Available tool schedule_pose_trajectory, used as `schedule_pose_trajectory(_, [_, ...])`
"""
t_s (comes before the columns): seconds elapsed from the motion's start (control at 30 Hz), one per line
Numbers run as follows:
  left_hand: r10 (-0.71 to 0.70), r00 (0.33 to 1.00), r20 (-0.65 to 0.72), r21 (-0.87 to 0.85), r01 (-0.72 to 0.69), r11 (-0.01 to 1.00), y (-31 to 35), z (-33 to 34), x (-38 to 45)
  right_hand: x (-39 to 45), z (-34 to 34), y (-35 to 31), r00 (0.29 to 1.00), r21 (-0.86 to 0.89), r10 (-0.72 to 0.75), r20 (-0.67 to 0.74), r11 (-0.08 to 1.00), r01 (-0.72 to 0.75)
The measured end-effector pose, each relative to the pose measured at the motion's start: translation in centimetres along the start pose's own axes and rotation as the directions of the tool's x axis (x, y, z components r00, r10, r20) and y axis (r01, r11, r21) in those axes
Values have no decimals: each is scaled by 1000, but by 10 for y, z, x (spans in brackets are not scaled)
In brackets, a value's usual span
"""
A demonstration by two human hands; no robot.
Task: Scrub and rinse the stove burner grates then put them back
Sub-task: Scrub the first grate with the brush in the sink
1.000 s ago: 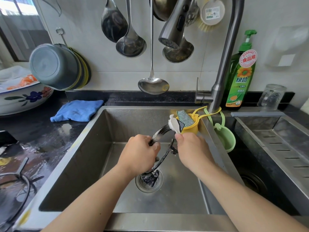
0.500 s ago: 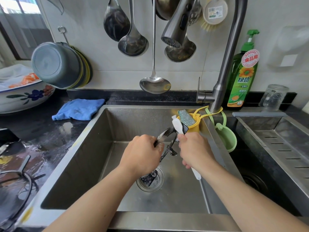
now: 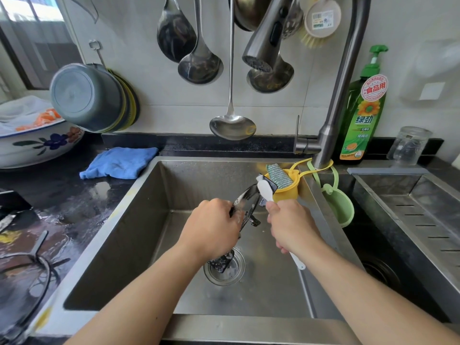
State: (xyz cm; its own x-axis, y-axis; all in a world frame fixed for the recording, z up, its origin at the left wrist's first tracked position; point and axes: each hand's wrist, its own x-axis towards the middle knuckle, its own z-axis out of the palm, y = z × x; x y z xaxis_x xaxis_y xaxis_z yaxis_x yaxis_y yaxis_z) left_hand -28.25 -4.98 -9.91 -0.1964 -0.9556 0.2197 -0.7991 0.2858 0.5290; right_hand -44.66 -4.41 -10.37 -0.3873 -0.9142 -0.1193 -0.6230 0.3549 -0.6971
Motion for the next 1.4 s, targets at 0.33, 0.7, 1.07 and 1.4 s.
schedule_pose_trajectory(0.33, [42,999,20,60,-43,997,-1,2,-2,6,-3,-1,997,-56,-58,-59,997,55])
schedule_pose_trajectory(0.7, [-3,1000,-26,122,7,992,-15,-10,3,8,-8,10,998,-197,-24,58,980,35])
schedule_pose_trajectory(1.07, [109,987,120,273,-138,952,-6,-2,-4,6,-13,7,997,-223,-54,56,973,65])
schedule_pose_trajectory(1.4, [-51,998,-21,109,53,993,-15,-12,4,8,-16,15,996,-239,15,91,971,7])
